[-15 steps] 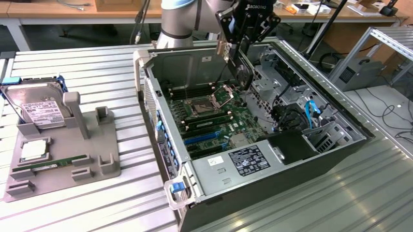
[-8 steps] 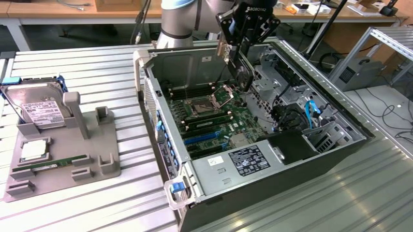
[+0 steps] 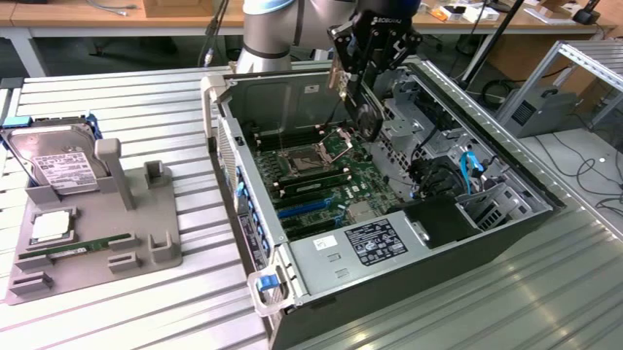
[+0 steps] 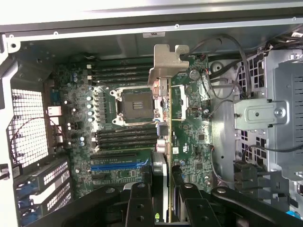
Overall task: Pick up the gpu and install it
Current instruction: 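Pick up the gpu and move the gpu toward the slot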
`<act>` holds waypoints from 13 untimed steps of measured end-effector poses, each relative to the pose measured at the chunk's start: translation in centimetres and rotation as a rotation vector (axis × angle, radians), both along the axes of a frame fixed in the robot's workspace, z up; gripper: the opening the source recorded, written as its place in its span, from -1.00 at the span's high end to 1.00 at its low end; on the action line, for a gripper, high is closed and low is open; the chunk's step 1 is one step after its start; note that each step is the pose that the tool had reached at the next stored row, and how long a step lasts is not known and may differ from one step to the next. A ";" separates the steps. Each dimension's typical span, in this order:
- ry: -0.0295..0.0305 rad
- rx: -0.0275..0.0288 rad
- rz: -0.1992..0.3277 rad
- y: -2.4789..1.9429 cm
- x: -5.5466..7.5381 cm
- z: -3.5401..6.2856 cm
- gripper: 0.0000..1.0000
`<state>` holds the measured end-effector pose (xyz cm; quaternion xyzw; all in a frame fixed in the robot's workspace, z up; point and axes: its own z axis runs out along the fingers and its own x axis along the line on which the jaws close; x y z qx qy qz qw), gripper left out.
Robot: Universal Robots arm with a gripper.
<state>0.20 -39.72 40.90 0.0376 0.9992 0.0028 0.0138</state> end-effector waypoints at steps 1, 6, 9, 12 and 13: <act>0.0000 -0.0001 0.000 0.00 0.0 -0.08 0.47; 0.0000 -0.0023 0.000 -0.06 0.4 -2.11 0.47; 0.0000 -0.0023 0.000 -0.14 0.4 -2.33 0.47; 0.0000 -0.0023 0.000 -0.19 0.4 -2.53 0.47; 0.0000 -0.0022 0.000 -0.21 0.4 -2.61 0.47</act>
